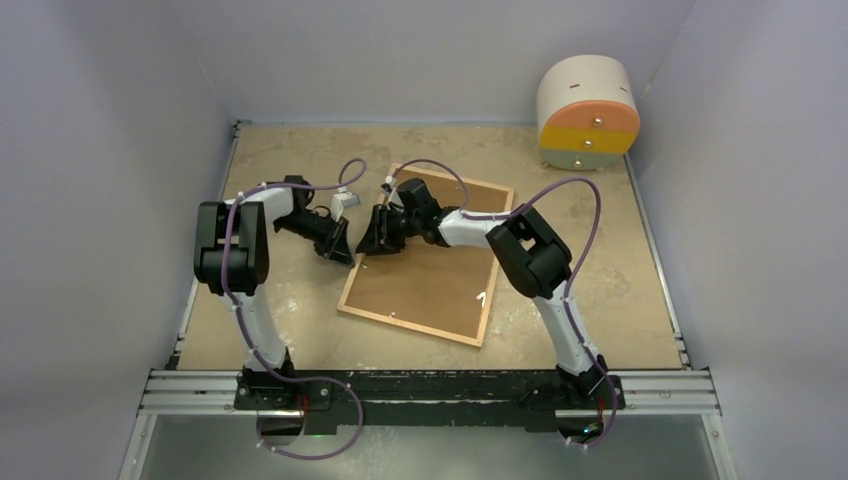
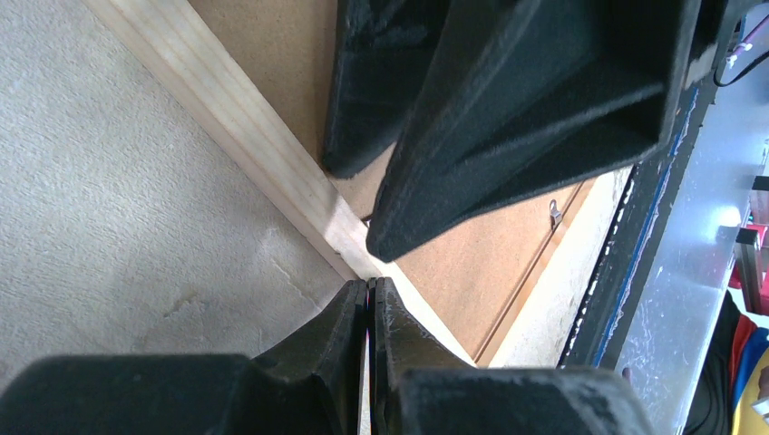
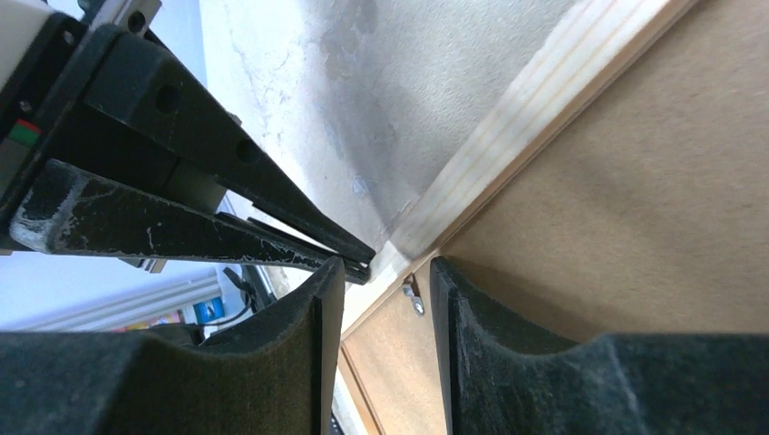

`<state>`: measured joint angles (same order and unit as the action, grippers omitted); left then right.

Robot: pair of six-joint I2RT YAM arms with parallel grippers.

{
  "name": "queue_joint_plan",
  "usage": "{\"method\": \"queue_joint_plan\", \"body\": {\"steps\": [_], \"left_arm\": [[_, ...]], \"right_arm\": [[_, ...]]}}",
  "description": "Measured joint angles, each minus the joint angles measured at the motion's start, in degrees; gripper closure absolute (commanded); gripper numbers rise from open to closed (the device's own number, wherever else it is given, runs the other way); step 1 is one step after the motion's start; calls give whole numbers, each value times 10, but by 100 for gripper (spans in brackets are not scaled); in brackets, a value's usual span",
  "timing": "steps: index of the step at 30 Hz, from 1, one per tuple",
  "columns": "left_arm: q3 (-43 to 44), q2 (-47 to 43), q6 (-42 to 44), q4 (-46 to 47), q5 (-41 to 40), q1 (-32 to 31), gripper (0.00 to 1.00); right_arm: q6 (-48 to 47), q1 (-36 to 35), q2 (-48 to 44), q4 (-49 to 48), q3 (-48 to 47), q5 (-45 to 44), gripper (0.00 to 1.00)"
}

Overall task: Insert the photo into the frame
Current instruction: Install the photo frame at the center of the board.

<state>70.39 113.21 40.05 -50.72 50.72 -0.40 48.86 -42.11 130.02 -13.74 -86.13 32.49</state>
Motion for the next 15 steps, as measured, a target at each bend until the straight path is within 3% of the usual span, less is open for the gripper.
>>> {"method": "queue_joint_plan", "body": {"steps": [15], "left_arm": [[0, 0, 0, 0, 0, 0, 95]], "right_arm": [[-1, -15, 0, -3, 3, 1, 59]]}}
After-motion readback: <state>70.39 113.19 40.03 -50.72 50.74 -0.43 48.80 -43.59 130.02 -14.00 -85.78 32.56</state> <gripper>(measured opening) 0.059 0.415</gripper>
